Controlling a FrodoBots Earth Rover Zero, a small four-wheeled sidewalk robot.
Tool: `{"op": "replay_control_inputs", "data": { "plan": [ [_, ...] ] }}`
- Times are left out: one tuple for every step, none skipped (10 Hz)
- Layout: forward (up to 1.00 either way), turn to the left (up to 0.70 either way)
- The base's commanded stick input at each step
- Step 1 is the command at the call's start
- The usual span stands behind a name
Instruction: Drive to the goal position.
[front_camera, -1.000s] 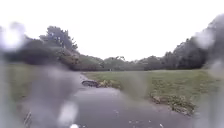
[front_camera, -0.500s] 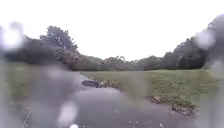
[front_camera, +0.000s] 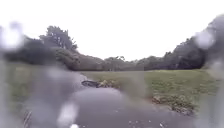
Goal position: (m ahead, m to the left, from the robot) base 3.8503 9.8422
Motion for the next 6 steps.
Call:
{"op": "replay_control_inputs", "data": {
  "plan": [
    [0.85,-0.34],
    [0.85,-0.34],
    [0.85,-0.20],
    [0.85,-0.05],
    [0.85,0.14],
    [0.85,0.34]
  ]
}}
